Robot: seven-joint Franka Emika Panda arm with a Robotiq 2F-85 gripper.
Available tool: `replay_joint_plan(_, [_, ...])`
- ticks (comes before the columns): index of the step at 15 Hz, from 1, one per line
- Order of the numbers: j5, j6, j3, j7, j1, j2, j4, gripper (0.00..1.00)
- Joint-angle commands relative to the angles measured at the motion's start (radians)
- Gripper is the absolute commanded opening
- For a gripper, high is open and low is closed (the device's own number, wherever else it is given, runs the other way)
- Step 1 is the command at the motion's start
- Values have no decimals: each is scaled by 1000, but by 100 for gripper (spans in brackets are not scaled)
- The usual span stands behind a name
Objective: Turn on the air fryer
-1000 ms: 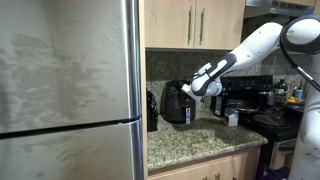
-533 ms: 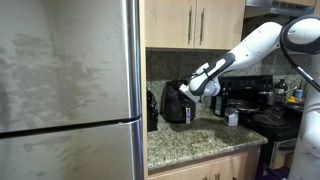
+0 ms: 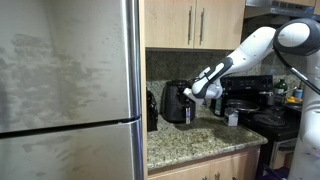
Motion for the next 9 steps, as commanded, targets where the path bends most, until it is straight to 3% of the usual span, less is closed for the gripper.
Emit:
replay_joint_plan(1, [7,47,59,9,-18,-3,20,100])
replay_joint_plan(9, [-11,62,49,1,-4,21,33,100])
